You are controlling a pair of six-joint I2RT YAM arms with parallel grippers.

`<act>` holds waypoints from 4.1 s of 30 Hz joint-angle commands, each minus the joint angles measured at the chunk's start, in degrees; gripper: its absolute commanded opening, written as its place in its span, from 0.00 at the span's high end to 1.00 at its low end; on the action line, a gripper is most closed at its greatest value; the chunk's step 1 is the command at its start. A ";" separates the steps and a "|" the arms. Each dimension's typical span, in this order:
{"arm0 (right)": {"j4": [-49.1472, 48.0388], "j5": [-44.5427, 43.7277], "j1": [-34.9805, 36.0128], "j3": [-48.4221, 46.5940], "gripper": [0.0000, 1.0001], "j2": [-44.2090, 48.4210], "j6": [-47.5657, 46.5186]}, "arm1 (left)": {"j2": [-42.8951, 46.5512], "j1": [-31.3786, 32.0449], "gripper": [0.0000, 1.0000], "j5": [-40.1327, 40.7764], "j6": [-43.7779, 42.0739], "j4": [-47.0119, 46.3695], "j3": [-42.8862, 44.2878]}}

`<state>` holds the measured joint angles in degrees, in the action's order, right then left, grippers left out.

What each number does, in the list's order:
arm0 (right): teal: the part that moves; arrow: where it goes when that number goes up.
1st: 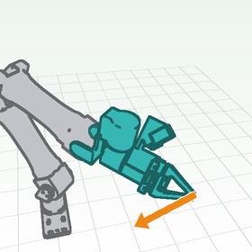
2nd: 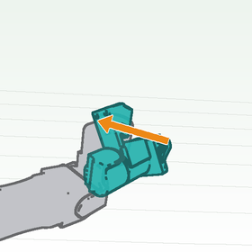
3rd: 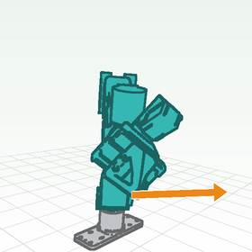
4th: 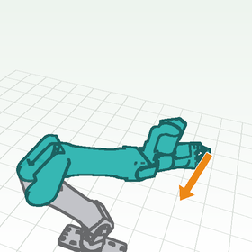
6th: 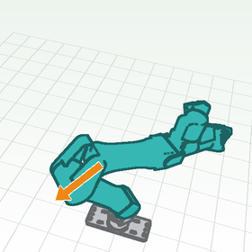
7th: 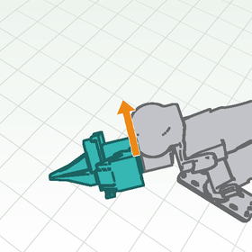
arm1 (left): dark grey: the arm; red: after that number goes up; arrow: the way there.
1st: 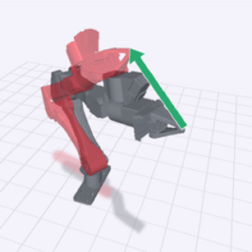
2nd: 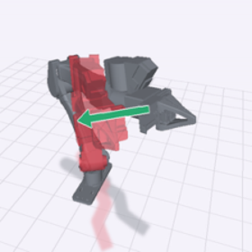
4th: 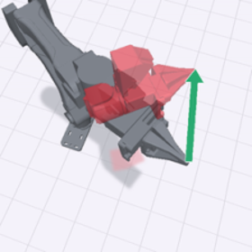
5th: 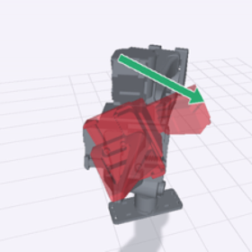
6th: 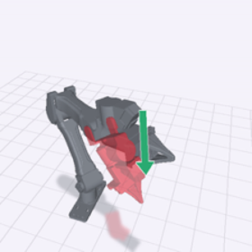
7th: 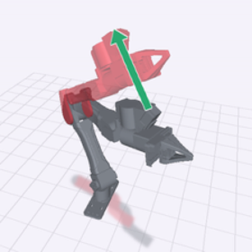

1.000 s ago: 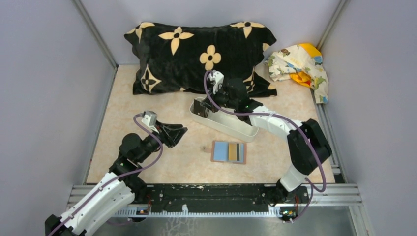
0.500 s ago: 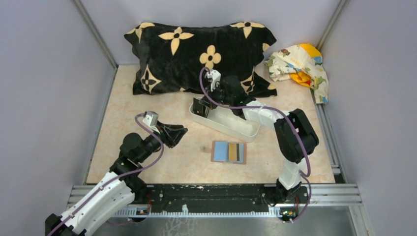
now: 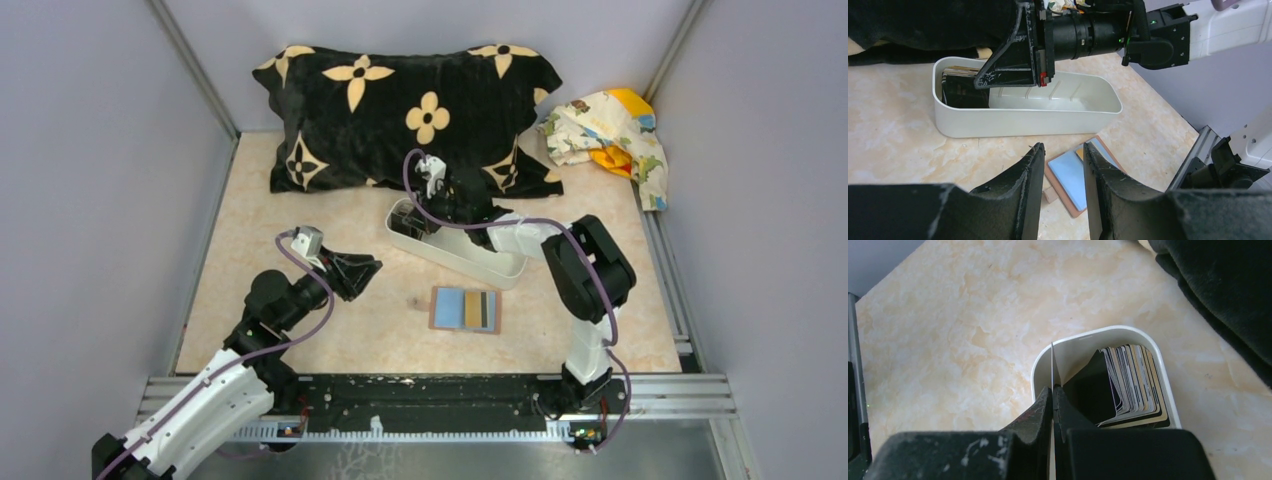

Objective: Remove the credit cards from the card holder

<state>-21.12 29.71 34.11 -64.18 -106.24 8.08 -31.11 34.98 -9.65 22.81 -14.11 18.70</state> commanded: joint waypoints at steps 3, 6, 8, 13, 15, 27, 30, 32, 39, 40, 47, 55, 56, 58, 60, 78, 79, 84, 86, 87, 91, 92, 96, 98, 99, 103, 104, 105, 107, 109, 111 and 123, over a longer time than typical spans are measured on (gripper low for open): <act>-5.15 1.22 0.61 0.25 1.00 -2.11 0.98 | 0.62 0.02 0.60 -0.79 -0.90 -1.10 -0.69; -5.20 1.22 0.69 0.20 1.00 -2.94 0.94 | 0.68 0.00 0.60 -0.58 -0.92 -1.05 -0.69; -4.99 1.07 0.82 0.11 1.00 -3.65 0.74 | 0.77 0.00 0.60 -0.63 -0.91 -1.02 -0.76; -4.94 0.65 1.05 0.19 1.00 -4.90 0.35 | 0.88 0.02 0.60 -0.46 -0.92 -1.01 -0.86; -5.06 0.53 1.13 0.37 1.00 -5.24 0.42 | 0.79 0.00 0.60 -0.44 -0.90 -1.10 -0.91; -1.47 -2.00 1.23 -0.04 0.79 0.41 -2.69 | 0.69 0.00 0.61 -0.98 -0.72 -1.53 -1.14; -1.03 -2.11 1.22 0.07 0.79 1.46 -2.95 | 0.74 0.00 0.61 -1.04 -0.62 -1.58 -1.21; -1.26 -2.16 1.23 0.27 0.79 2.13 -2.90 | 0.79 0.00 0.61 -1.26 -0.58 -1.71 -1.29; -1.08 -2.82 1.22 0.39 0.79 4.12 -2.84 | 0.87 0.00 0.61 -1.82 -0.42 -1.80 -1.30; -0.91 -3.16 1.22 0.38 0.79 4.24 -2.84 | 0.90 0.00 0.61 -1.86 -0.48 -1.84 -1.30; 0.29 -5.40 1.26 0.81 0.79 6.73 -4.02 | 0.99 0.00 0.61 -1.95 -0.32 -1.80 -1.23; 0.23 -11.39 1.23 9.60 0.79 20.22 -4.31 | -2.40 0.00 0.53 -5.66 3.02 -6.62 -1.96; 0.58 -12.53 1.24 11.44 0.79 22.71 -4.11 | -3.47 0.00 0.57 -6.86 3.68 -7.39 -1.87; 1.45 -14.45 1.25 15.63 0.79 28.22 -3.35 | -6.28 0.08 0.62 -8.79 5.96 -7.66 -1.14; 2.78 -15.93 1.27 20.07 0.79 34.54 -1.73 | -8.86 0.21 0.62 -11.37 8.05 -9.13 -0.89; 30.51 -23.71 1.43 47.99 1.00 80.78 14.78 | -36.23 16.86 0.57 -8.70 16.16 -31.79 -1.57; 30.04 -23.77 1.40 48.43 1.00 81.25 15.66 | -37.40 16.82 0.56 -8.55 16.18 -32.08 -1.18; 30.61 -25.60 1.44 49.42 1.00 78.00 16.57 | -42.56 16.82 0.46 -8.22 16.31 -30.58 1.75; 29.84 -24.93 1.61 50.09 1.00 76.14 16.80 | -44.52 16.87 0.46 -8.99 16.86 -30.78 2.60; 29.52 -25.11 1.72 50.39 1.00 75.46 17.06 | -45.62 16.80 0.46 -9.54 17.18 -31.04 2.95; 29.77 -27.17 2.27 51.24 1.00 74.29 18.47 | -49.25 17.18 0.46 -11.19 18.63 -32.75 4.15; 30.21 -27.78 2.32 51.34 1.00 74.35 18.75 | -49.95 17.34 0.46 -11.27 18.93 -32.85 4.46; 31.82 -29.47 2.58 51.88 1.00 74.05 18.40 | -54.21 17.64 0.46 -13.51 22.32 -35.69 5.60; 31.86 -30.10 3.12 52.24 1.00 74.13 18.61 | -56.49 17.75 0.46 -14.93 24.33 -38.83 5.60; 31.63 -30.29 3.32 52.50 1.00 74.15 18.89 | -57.38 17.96 0.45 -15.53 24.80 -40.35 5.66; 30.14 -31.03 3.46 54.02 1.00 73.24 19.88 | -59.95 19.41 0.43 -15.14 24.65 -39.38 7.21; 29.44 -30.99 3.50 54.45 1.00 72.49 20.23 | -60.36 19.76 0.42 -14.47 24.39 -38.57 7.72; 28.80 -30.91 3.51 54.77 1.00 71.94 20.40 | -60.81 19.97 0.42 -13.79 24.19 -37.48 8.29; 27.99 -31.24 3.68 55.04 1.00 70.56 20.53 | -61.56 20.32 0.42 -12.02 23.77 -34.10 9.91; 27.53 -31.84 3.88 54.73 1.00 69.28 20.37 | -62.14 20.54 0.42 -9.98 23.29 -30.64 11.67; 27.10 -32.44 4.03 54.46 1.00 68.33 20.26 | -62.68 20.73 0.42 -8.02 22.93 -28.04 12.93; 25.93 -32.97 4.21 56.05 1.00 68.87 21.71 | -66.20 21.44 0.42 0.49 24.49 -14.90 17.94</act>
<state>7.60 -2.35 37.76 -8.49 -38.24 28.84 -96.01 55.81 -12.51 46.54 -33.67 34.79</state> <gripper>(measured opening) 0.006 0.581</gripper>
